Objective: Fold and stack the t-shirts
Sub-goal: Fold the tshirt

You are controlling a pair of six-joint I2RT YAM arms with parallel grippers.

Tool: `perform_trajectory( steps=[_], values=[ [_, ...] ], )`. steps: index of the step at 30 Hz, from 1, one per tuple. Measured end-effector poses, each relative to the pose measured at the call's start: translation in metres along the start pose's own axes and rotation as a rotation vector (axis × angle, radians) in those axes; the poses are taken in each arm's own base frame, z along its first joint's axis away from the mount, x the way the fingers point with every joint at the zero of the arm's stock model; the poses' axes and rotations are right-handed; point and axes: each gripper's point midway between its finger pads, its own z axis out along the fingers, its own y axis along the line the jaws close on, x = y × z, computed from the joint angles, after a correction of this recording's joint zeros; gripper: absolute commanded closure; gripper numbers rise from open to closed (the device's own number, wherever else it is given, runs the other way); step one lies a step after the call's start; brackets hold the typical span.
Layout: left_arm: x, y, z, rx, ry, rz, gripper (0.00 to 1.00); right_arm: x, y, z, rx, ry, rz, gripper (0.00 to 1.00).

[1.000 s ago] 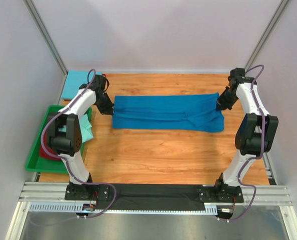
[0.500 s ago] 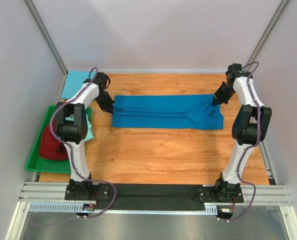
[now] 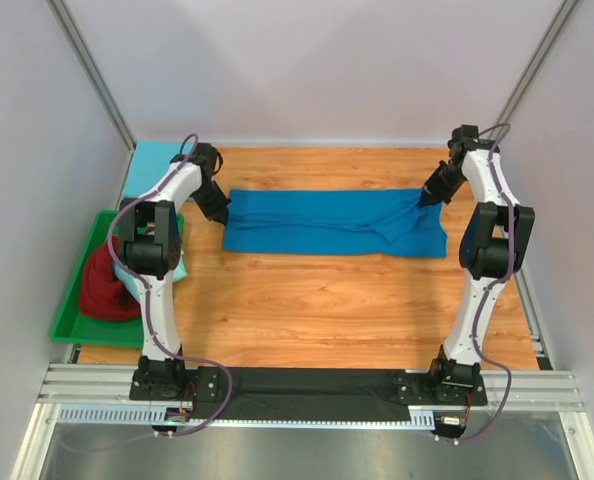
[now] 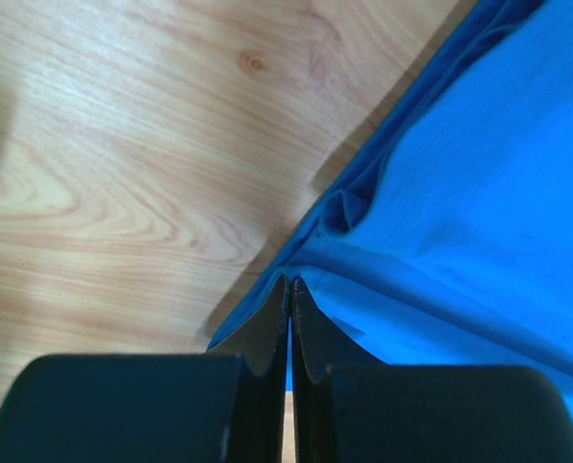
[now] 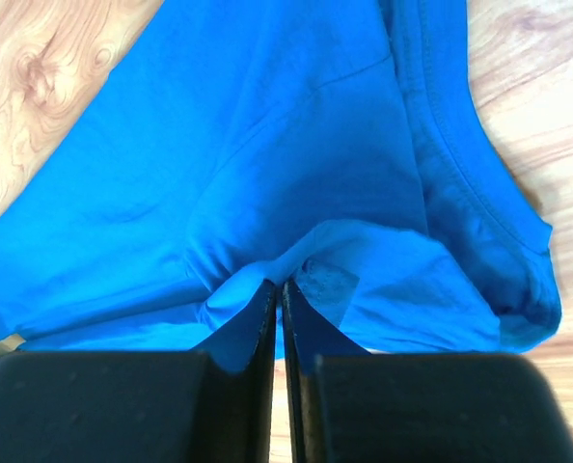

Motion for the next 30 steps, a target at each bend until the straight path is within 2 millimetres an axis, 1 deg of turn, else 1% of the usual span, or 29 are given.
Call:
perform_trajectory(
  steps=[4,5,7,8,9,10,11,13,14,16,18,19,21,23,24,25,26,27,29,30],
  values=[
    [-0.006,-0.005,0.001,0.008,-0.008,0.001,1.00,-0.003,0.000,0.009,0.003,0.009,0.002,0.89],
    [-0.008,-0.007,0.000,0.010,-0.010,0.002,0.96,-0.004,0.000,0.011,0.004,0.010,0.004,0.86],
    [-0.013,-0.011,-0.001,0.021,-0.020,0.012,0.80,-0.007,0.000,0.016,0.002,0.006,0.008,0.84],
    [-0.015,-0.013,-0.002,0.026,-0.026,0.017,0.71,-0.009,0.000,0.018,0.001,0.003,0.012,0.80],
    [-0.017,-0.014,-0.003,0.029,-0.032,0.026,0.58,-0.011,0.000,0.021,0.001,0.000,0.017,0.77],
    [-0.019,-0.015,-0.004,0.030,-0.043,0.032,0.52,-0.013,-0.002,0.023,0.005,-0.004,0.022,0.75],
    [-0.021,-0.014,-0.006,0.029,-0.056,0.042,0.43,-0.016,-0.004,0.026,0.010,-0.010,0.027,0.70],
    [-0.021,-0.010,-0.013,0.025,-0.084,0.060,0.35,-0.024,-0.009,0.027,0.026,-0.028,0.032,0.66],
    [-0.018,-0.005,-0.018,0.020,-0.094,0.072,0.33,-0.027,-0.011,0.025,0.032,-0.037,0.030,0.64],
    [-0.012,0.003,-0.037,0.017,-0.119,0.093,0.33,-0.033,-0.012,0.020,0.041,-0.063,0.018,0.61],
    [-0.006,0.005,-0.063,0.055,-0.175,0.129,0.35,-0.033,-0.010,0.012,0.044,-0.084,-0.002,0.59],
    [-0.003,0.005,-0.077,0.088,-0.204,0.147,0.40,-0.030,-0.008,0.007,0.044,-0.089,-0.015,0.57],
    [0.007,-0.004,-0.094,0.153,-0.232,0.194,0.44,-0.014,0.002,-0.005,0.035,-0.096,-0.053,0.56],
    [0.018,-0.020,-0.103,0.231,-0.231,0.248,0.49,0.017,0.022,-0.019,0.014,-0.086,-0.111,0.56],
    [0.023,-0.029,-0.102,0.268,-0.221,0.269,0.50,0.032,0.035,-0.023,-0.007,-0.086,-0.140,0.56],
    [0.028,-0.038,-0.099,0.299,-0.206,0.288,0.52,0.053,0.048,-0.028,-0.026,-0.076,-0.175,0.57],
    [0.033,-0.046,-0.092,0.325,-0.184,0.306,0.53,0.069,0.057,-0.030,-0.036,-0.066,-0.201,0.58],
    [0.039,-0.052,-0.084,0.345,-0.154,0.321,0.54,0.091,0.069,-0.031,-0.047,-0.050,-0.239,0.60],
    [0.049,-0.058,-0.063,0.361,-0.094,0.336,0.57,0.119,0.085,-0.027,-0.055,-0.024,-0.284,0.68],
    [0.053,-0.059,-0.053,0.359,-0.066,0.338,0.57,0.131,0.089,-0.023,-0.051,-0.013,-0.296,0.73]
  ],
)
